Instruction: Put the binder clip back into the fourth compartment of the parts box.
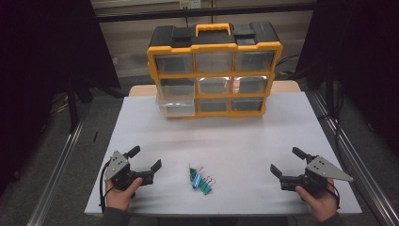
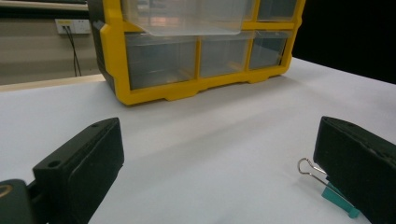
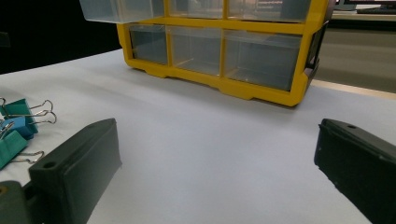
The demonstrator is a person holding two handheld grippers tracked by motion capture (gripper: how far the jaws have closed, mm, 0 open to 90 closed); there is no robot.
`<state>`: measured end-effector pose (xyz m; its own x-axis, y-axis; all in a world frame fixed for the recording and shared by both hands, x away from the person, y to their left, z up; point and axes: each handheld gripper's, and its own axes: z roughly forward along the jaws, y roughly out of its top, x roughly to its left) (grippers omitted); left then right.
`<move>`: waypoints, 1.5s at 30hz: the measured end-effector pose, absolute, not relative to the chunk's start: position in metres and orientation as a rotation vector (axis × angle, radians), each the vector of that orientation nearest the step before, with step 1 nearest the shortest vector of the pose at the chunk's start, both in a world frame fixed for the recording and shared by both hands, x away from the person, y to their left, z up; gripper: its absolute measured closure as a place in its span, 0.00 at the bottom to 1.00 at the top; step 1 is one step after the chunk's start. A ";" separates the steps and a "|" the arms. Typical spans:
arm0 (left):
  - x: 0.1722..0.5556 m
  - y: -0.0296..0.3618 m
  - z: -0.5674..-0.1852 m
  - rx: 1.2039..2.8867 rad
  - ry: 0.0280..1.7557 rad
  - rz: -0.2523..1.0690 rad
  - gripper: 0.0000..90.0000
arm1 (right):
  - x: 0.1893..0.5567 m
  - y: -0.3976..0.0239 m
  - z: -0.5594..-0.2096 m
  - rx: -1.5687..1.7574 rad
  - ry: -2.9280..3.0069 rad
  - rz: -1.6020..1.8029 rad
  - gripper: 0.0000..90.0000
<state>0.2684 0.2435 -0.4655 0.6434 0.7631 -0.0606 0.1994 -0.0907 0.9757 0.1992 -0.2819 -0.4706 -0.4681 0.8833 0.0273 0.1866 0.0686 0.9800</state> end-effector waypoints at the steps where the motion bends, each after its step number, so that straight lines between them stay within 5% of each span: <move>1: 0.268 0.242 -0.465 1.628 0.807 0.563 0.02 | 0.199 -0.282 -0.470 1.075 1.730 1.442 0.00; 35: 0.273 0.188 -0.465 1.789 0.787 0.385 0.04 | 0.198 -0.279 -0.469 1.037 1.741 1.453 0.00; 45: 0.269 0.175 -0.464 1.862 0.751 0.299 0.22 | 0.198 -0.279 -0.469 1.038 1.746 1.455 0.00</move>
